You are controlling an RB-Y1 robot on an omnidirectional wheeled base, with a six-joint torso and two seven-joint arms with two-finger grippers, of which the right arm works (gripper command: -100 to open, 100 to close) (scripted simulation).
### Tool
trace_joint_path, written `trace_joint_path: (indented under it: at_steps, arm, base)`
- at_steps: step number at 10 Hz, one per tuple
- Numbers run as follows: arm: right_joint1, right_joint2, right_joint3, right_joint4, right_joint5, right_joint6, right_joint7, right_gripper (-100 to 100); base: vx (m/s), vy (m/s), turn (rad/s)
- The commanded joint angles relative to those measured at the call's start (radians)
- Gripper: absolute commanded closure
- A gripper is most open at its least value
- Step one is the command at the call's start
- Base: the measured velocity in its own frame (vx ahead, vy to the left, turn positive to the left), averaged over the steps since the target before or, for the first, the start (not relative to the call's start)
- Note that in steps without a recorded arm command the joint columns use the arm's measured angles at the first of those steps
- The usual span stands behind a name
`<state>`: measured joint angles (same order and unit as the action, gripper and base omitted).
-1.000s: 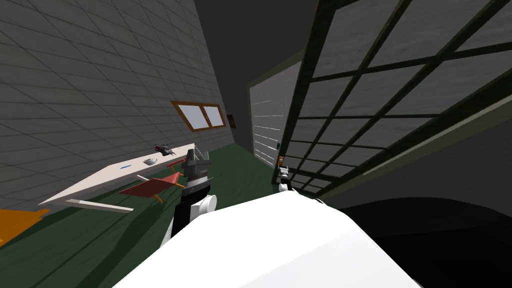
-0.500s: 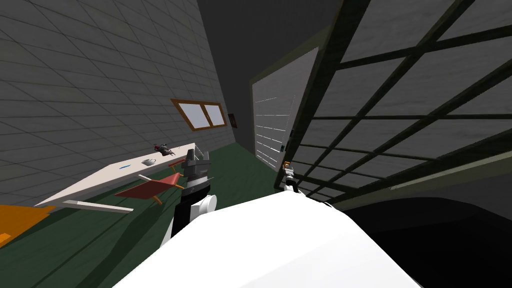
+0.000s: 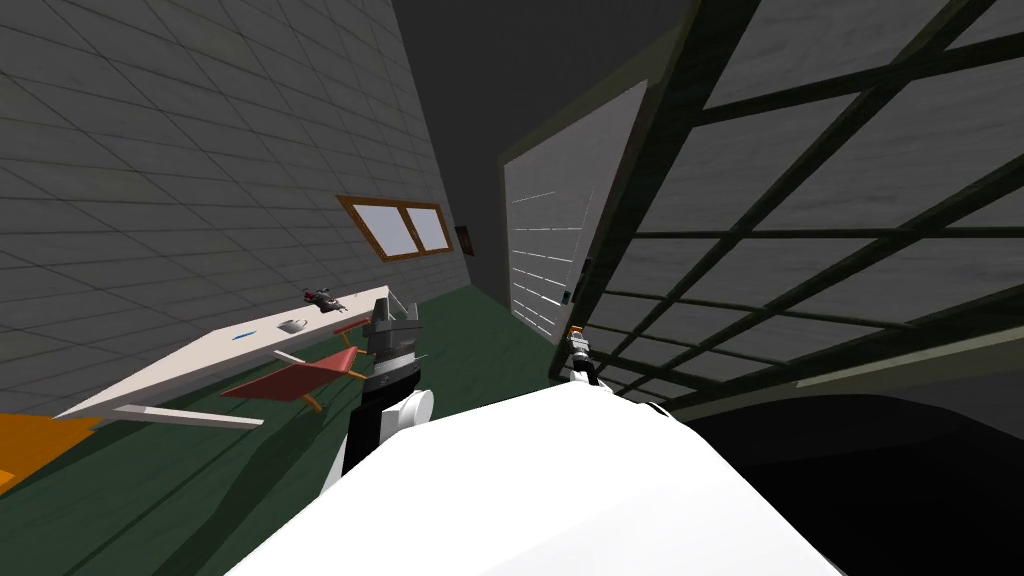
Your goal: Pull the door open
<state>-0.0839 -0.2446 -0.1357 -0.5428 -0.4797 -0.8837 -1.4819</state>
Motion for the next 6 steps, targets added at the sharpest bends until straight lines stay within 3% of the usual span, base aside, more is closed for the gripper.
trace_joint_path:
  at_steps: [1, 4, 6]
  arm:
    - [-0.001, 0.001, 0.001, -0.001, 0.001, 0.000, 0.000, 100]
    - [-0.001, 0.001, 0.001, -0.001, 0.001, 0.000, 0.000, 100]
    - [0.003, -0.005, 0.023, -0.006, 0.014, 0.002, -0.020, 100]
  base:
    - [-0.007, 0.001, 0.012]
    - [0.000, 0.000, 0.000]
    - [-0.175, 0.012, 0.063]
